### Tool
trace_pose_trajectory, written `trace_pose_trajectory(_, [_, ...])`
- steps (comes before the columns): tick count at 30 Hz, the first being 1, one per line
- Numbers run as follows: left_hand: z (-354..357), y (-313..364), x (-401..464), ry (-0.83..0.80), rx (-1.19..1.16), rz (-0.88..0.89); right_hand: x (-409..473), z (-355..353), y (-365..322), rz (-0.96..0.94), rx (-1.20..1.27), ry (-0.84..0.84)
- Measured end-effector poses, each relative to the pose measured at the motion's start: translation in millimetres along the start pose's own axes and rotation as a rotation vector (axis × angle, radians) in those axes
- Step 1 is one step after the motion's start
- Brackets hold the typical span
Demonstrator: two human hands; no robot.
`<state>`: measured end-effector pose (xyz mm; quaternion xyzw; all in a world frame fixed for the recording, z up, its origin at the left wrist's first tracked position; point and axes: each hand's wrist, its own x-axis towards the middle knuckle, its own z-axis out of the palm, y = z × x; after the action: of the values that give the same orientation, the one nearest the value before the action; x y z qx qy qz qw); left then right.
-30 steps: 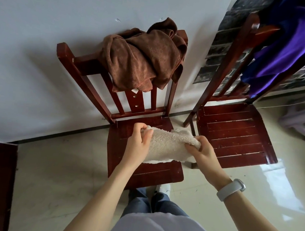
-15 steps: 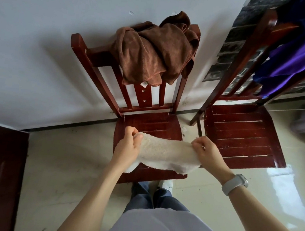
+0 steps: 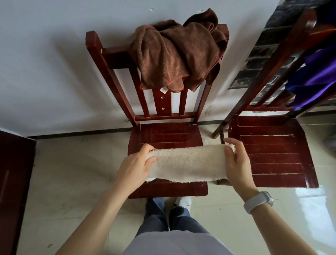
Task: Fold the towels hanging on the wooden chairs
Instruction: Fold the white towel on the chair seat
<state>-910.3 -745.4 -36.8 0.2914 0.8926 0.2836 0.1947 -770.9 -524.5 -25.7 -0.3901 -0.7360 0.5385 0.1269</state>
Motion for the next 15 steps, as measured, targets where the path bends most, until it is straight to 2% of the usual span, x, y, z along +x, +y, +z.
trace_pose_trajectory(2, [0.8, -0.1, -0.3, 0.019, -0.096, -0.062, 0.8, -1.4, -1.2, -0.020, 0.023, -0.121])
trace_pose_trajectory(4, [0.3, 1.7, 2.0, 0.026, -0.249, -0.141, 1.1, -2.0, -0.3, -0.011, 0.014, -0.339])
trace_pose_trajectory(7, [-2.7, 4.1, 4.4, 0.003, -0.402, -0.227, -0.5, 0.4, 4.0, 0.049, -0.226, -0.584])
trace_pose_trajectory(9, [-6.1, 2.5, 4.5, -0.008, -0.404, -0.233, 0.5, 2.0, 8.9, 0.011, -0.401, -0.577])
trace_pose_trajectory(11, [-10.4, -1.5, 4.5, 0.007, -0.409, -0.238, 3.5, 0.1, 11.6, -0.048, -0.475, -0.452])
trace_pose_trajectory(15, [-16.4, -13.4, 5.0, 0.021, -0.402, -0.254, 8.8, -7.3, 14.5, -0.082, -0.437, -0.259])
